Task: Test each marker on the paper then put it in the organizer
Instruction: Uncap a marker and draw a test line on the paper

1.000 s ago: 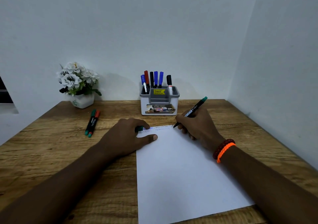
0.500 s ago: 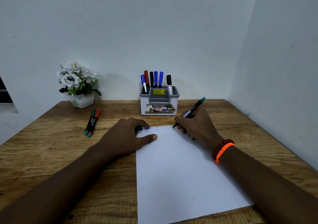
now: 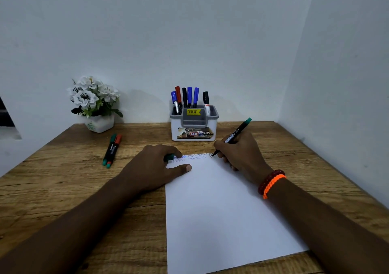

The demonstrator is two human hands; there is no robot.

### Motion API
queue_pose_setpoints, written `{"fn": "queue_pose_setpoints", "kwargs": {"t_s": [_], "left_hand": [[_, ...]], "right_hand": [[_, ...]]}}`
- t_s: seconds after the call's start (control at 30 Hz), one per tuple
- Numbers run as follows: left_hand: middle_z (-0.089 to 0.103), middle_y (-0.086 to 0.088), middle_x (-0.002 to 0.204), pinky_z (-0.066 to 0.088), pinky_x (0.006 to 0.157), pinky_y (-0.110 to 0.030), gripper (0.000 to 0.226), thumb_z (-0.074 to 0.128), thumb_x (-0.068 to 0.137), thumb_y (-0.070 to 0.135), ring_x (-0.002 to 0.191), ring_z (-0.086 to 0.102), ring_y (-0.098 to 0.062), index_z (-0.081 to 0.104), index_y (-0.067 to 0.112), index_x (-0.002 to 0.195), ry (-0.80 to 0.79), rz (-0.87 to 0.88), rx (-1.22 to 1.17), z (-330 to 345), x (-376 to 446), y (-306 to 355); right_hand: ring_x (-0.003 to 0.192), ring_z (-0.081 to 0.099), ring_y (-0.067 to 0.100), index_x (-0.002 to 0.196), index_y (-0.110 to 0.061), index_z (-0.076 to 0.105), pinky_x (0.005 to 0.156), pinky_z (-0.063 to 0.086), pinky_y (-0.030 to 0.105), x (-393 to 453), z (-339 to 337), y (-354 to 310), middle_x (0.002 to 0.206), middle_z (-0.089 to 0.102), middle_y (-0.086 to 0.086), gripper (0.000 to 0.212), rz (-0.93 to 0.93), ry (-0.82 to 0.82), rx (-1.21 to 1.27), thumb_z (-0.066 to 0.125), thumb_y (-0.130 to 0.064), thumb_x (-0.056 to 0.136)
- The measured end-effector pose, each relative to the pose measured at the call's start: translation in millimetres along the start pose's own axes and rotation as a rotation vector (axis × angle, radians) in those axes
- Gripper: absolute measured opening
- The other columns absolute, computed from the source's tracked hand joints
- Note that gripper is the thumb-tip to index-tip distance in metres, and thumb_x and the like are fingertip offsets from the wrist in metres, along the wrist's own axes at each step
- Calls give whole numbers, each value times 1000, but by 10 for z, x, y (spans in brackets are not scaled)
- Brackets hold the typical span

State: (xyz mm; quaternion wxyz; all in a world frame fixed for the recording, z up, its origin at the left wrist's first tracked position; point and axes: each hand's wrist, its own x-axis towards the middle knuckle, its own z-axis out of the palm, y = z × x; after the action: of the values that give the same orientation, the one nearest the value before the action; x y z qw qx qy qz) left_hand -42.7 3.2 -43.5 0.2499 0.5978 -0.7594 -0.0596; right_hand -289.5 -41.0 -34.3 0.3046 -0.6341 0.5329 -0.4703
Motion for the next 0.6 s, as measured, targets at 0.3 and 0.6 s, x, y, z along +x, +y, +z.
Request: {"fn": "queue_pose_setpoints", "kwargs": {"t_s": [0.3, 0.6], "left_hand": [[71, 14, 118, 43, 68, -15, 59, 62, 79, 76, 83, 57, 4, 70, 35, 121, -1, 7, 2, 0, 1, -4], [71, 14, 115, 37, 63, -13, 59, 62, 79, 76, 77, 55, 5, 70, 35, 121, -1, 9, -3, -2, -2, 3]], "right_hand": [[38, 52, 15, 67, 0, 71, 39, 37, 23, 39, 14, 32, 57, 69, 9, 28, -2, 17, -23, 75, -21, 85], [34, 50, 13, 63, -1, 71, 37, 37, 23, 35, 3, 36, 46, 61, 0, 30, -12, 39, -35, 75, -20, 86]]}}
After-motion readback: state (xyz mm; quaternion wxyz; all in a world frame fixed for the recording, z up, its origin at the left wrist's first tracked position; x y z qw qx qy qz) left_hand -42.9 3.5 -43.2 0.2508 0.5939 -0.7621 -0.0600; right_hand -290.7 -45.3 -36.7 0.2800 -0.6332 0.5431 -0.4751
